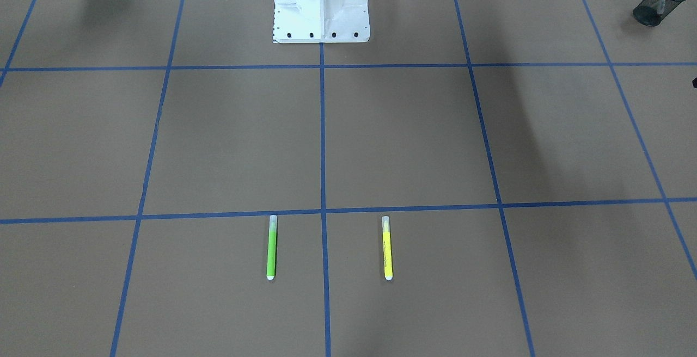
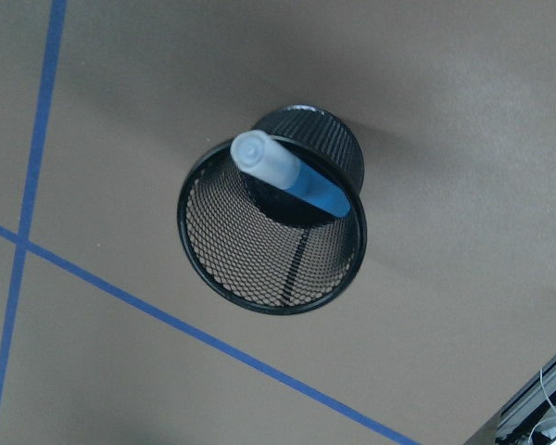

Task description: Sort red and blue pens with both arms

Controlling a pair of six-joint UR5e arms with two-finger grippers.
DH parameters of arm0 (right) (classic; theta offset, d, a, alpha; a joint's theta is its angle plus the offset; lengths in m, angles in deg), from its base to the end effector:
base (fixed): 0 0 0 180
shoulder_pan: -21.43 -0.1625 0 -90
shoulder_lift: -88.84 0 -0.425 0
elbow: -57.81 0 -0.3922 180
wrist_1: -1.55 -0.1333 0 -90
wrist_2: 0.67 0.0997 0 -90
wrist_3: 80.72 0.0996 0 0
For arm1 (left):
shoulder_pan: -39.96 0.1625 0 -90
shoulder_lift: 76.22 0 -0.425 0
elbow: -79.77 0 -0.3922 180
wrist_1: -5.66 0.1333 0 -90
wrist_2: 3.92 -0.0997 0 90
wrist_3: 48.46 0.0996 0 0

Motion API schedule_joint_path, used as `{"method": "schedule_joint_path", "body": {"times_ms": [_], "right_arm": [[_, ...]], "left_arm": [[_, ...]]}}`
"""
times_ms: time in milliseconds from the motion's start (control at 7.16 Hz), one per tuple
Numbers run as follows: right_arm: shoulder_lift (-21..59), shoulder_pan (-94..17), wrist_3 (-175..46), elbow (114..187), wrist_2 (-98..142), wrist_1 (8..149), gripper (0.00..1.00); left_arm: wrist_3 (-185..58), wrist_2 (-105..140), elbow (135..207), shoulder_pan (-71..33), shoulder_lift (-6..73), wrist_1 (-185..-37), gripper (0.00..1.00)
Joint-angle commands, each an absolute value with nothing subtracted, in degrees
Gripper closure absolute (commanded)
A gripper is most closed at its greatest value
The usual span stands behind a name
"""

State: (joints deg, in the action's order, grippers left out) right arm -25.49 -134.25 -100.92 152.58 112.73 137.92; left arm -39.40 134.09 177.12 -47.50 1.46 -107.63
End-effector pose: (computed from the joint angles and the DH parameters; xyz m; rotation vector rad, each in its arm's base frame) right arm 0.1768 0.0230 0.8094 -0.6072 -1.0797 0.9287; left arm -0.0408 -0.4179 0.6436 0.3489 0.8153 0.3230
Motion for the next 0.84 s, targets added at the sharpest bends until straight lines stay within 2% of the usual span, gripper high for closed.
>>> {"method": "schedule_joint_path", "body": {"times_ms": [0,419,698], "right_arm": [[-24.9,-120.0,-100.3,152.6,122.9,127.5,0.00],[-17.4,-104.5,-100.4,153.9,127.9,117.2,0.00],[-16.8,-94.5,-100.3,155.8,131.9,106.9,0.00]], "left_arm": [[-39.4,134.7,176.8,-47.5,1.0,-107.4,0.00],[-39.4,136.3,176.8,-47.5,-1.5,-107.5,0.00],[-39.4,136.3,176.5,-47.5,-2.3,-107.4,0.00]]}}
